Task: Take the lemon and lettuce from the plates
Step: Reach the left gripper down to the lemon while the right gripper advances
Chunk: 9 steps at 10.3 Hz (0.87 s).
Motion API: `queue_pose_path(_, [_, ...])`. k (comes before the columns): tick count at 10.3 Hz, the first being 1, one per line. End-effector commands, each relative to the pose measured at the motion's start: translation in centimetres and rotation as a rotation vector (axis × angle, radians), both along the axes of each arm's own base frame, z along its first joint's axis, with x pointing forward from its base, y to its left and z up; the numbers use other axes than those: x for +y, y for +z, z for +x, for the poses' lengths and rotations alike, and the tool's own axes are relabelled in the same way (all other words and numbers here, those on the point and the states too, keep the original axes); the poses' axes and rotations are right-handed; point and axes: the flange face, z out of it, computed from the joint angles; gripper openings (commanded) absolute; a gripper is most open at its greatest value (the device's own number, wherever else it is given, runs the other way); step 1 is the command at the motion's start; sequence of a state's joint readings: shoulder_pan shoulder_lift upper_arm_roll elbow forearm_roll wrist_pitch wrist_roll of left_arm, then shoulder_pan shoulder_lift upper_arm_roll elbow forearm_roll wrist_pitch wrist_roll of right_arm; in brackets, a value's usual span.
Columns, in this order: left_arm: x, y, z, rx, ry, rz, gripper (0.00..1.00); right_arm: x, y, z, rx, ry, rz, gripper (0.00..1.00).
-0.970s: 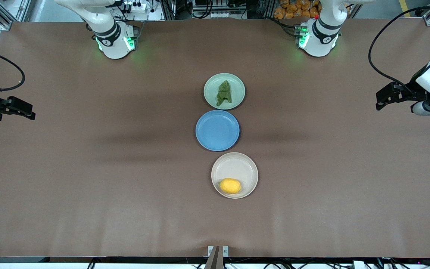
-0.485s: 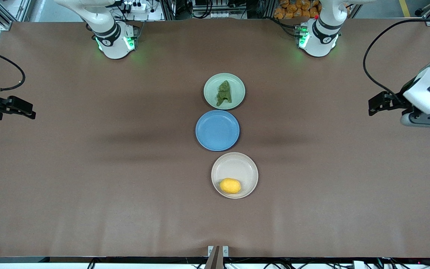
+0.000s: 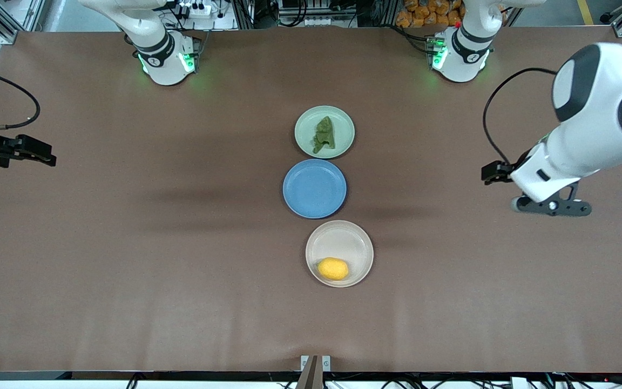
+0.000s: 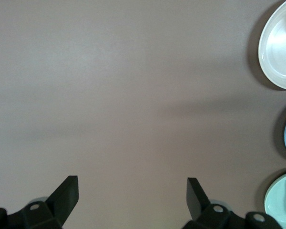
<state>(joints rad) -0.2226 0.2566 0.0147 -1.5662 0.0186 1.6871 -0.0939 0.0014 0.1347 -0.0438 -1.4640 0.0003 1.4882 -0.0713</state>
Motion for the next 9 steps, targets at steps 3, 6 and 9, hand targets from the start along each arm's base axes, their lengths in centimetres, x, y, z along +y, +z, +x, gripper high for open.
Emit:
queue_pose_path(3, [-5.9,-4.2,3.9,-0.087,0.097,-0.009,1.0,3.8,0.3,-0.6,0.005,0.055,0.071,1.0])
queue_pose_path(6, [-10.2,-7.7,4.7,-0.156,0.176,-0.03,1.0,8.1,-0.6,-0.9,0.044,0.127,0.073,1.0])
queue_pose_path(9, [-12.6,-10.4,6.0,-0.21,0.232,-0.161,1.0,12.9,-3.2,-0.7,0.094,0.201,0.082,1.0])
